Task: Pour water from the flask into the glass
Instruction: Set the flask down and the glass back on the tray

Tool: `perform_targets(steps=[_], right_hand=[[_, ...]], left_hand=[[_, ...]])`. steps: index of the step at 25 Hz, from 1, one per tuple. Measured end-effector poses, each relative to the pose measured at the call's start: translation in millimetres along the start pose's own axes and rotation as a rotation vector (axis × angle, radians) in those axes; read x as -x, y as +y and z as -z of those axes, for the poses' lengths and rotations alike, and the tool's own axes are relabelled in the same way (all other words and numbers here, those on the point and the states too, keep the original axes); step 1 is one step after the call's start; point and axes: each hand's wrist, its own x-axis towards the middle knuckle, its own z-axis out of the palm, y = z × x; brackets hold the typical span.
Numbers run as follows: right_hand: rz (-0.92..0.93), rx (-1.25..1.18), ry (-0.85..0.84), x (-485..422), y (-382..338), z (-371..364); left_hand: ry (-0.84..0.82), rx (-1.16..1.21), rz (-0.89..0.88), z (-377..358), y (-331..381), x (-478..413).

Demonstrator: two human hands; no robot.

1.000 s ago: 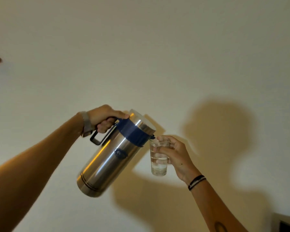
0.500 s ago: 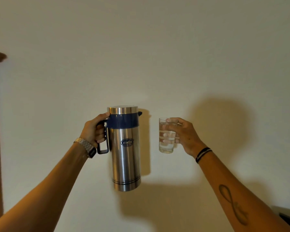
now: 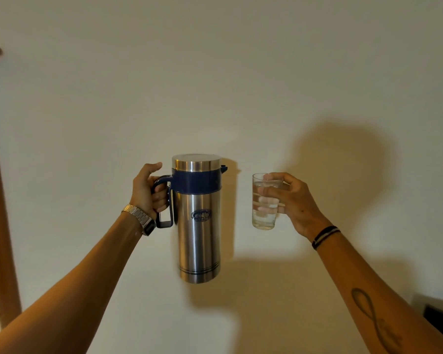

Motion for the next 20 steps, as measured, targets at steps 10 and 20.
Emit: perform_targets(steps=[10, 20], right_hand=[[-0.217, 0.225, -0.056, 105, 204, -3], [-0.683, 0.356, -0.129, 319, 470, 7]], left_hand=[[0.211, 0.062, 0.296, 88, -208, 72], [0.595, -0.074, 0.676, 203, -474, 229]])
